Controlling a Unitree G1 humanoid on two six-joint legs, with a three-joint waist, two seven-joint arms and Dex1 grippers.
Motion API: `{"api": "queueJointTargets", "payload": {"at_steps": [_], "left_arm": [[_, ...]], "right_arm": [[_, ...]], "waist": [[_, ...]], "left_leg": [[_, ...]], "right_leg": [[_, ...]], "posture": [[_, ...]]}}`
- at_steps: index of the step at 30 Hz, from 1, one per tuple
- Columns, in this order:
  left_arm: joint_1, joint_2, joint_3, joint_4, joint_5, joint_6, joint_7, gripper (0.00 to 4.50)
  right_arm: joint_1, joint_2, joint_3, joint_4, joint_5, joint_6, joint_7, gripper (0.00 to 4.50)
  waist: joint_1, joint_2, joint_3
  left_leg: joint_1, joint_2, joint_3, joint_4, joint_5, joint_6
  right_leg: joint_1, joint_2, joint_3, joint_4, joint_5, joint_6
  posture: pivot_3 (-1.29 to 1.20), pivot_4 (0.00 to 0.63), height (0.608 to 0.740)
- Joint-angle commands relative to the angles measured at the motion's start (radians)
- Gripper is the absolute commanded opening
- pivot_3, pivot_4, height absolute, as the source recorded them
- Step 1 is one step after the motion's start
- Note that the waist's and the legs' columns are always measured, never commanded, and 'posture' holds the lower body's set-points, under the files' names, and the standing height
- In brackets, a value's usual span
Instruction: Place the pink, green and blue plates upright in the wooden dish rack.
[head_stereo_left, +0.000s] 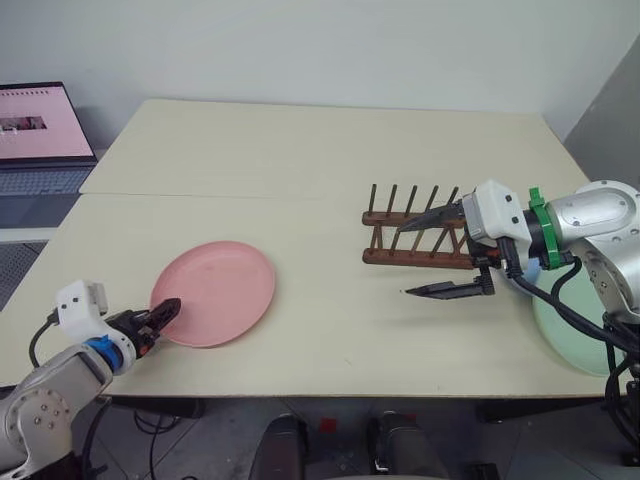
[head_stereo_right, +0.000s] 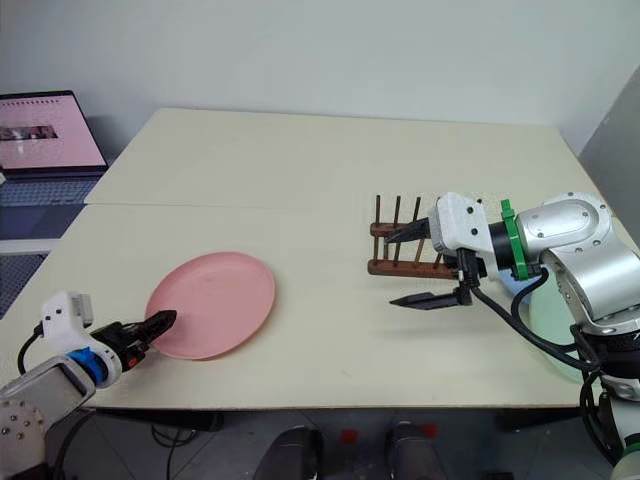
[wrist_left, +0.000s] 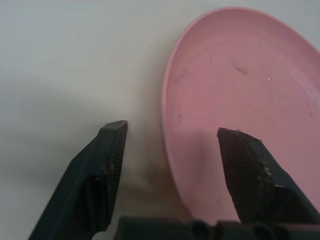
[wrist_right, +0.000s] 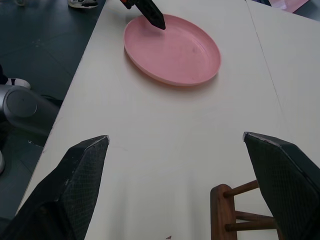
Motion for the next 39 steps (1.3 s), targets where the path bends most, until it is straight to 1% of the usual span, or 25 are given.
{"api": "queueJointTargets", "payload": {"at_steps": [1,5,8,10,15,19,22,25,27,29,31,37,39], "left_arm": [[-0.019,0.022,-0.043,0.036,0.008,0.016,-0.016,2.0],[-0.041,0.026,-0.055,0.046,0.007,0.008,-0.024,1.04],[-0.065,0.022,-0.047,0.043,-0.021,0.01,-0.038,0.31],[-0.092,0.022,-0.03,0.047,-0.04,0.011,-0.041,0.03],[-0.211,0.007,0.017,0.062,-0.094,0.027,0.005,0.01],[-0.404,-0.073,0.027,0.053,-0.131,0.051,0.152,0.01],[-0.475,-0.118,0.018,0.042,-0.128,0.063,0.226,0.01],[-0.612,-0.206,-0.058,0.012,-0.1,0.045,0.345,0.01],[-0.673,-0.253,-0.074,0.005,-0.091,0.046,0.406,0.01],[-0.712,-0.286,-0.083,0.002,-0.084,0.045,0.452,0.01],[-0.742,-0.311,-0.086,0.004,-0.085,0.044,0.487,0.01],[-0.797,-0.331,-0.075,0.019,-0.099,0.034,0.538,0.01],[-0.805,-0.334,-0.07,0.021,-0.106,0.038,0.546,0.0]], "right_arm": [[-0.013,-0.009,-0.018,-0.035,0.023,0.01,0.0,4.5],[-0.009,-0.01,-0.021,-0.05,0.028,0.019,-0.01,4.5],[-0.012,-0.003,-0.02,-0.058,0.023,0.018,-0.028,4.5],[-0.018,0.007,-0.018,-0.061,0.019,0.015,-0.044,4.5],[-0.045,0.045,-0.002,-0.053,-0.007,0.001,-0.088,4.5],[-0.101,0.119,0.071,-0.036,-0.085,-0.032,-0.148,4.5],[-0.134,0.162,0.109,-0.01,-0.14,-0.043,-0.185,4.5],[-0.22,0.258,0.218,0.106,-0.324,-0.131,-0.297,4.5],[-0.258,0.294,0.272,0.179,-0.427,-0.194,-0.338,4.5],[-0.284,0.315,0.318,0.236,-0.51,-0.254,-0.362,4.5],[-0.304,0.351,0.347,0.286,-0.557,-0.29,-0.382,4.5],[-0.347,0.393,0.393,0.417,-0.699,-0.418,-0.428,4.5],[-0.359,0.404,0.394,0.454,-0.734,-0.453,-0.449,4.14]], "waist": [[0.003,0.0,0.0],[0.004,0.0,0.0],[0.004,0.0,0.0],[0.005,0.0,0.0],[0.003,0.0,0.0],[0.004,-0.002,0.0],[0.001,-0.003,0.0],[-0.003,-0.004,0.0],[-0.002,-0.005,0.001],[-0.002,-0.005,0.001],[-0.004,-0.005,0.001],[-0.004,-0.005,0.001],[-0.003,-0.005,0.001]], "left_leg": [[0.0,0.0,0.0,0.0,0.0,0.0],[0.0,0.0,0.0,0.0,0.0,0.0],[0.0,0.0,0.001,0.0,0.0,0.0],[-0.001,-0.001,0.001,0.0,0.0,0.0],[-0.001,-0.001,0.001,0.0,0.0,0.0],[-0.002,-0.002,-0.001,0.001,0.0,0.0],[-0.002,-0.003,0.0,0.001,0.0,0.0],[-0.002,-0.003,0.001,0.0,0.0,0.0],[-0.003,-0.003,0.0,0.0,0.0,-0.001],[-0.003,-0.003,0.0,0.0,0.0,-0.001],[-0.003,-0.003,-0.001,0.0,0.0,-0.001],[-0.003,-0.002,-0.001,-0.001,0.0,-0.001],[-0.003,-0.003,-0.001,-0.001,0.0,-0.001]], "right_leg": [[0.0,0.0,0.0,0.0,0.0,0.0],[0.0,-0.002,0.0,0.0,0.0,0.0],[0.0,-0.005,0.0,0.0,0.0,0.0],[0.0,-0.008,-0.001,0.0,0.0,0.0],[0.0,-0.006,-0.002,0.0,0.0,0.0],[0.0,-0.002,-0.002,0.0,0.002,0.004],[0.0,0.0,-0.001,0.0,0.004,0.007],[0.0,0.001,0.0,0.0,0.004,0.007],[-0.001,0.003,-0.001,0.0,0.005,0.007],[-0.001,0.004,-0.001,0.0,0.005,0.007],[-0.001,0.004,0.0,0.0,0.005,0.007],[-0.002,0.004,-0.001,0.0,0.005,0.007],[-0.001,0.004,-0.001,0.0,0.005,0.007]], "posture": [[0.0,0.15,0.739],[0.0,0.15,0.739],[0.0,0.15,0.739],[0.0,0.15,0.739],[0.0,0.15,0.739],[0.0,0.15,0.739],[0.0,0.15,0.739],[0.0,0.15,0.739],[0.0,0.15,0.739],[0.0,0.15,0.739],[0.0,0.15,0.739],[0.0,0.15,0.739],[0.0,0.15,0.739]]}}
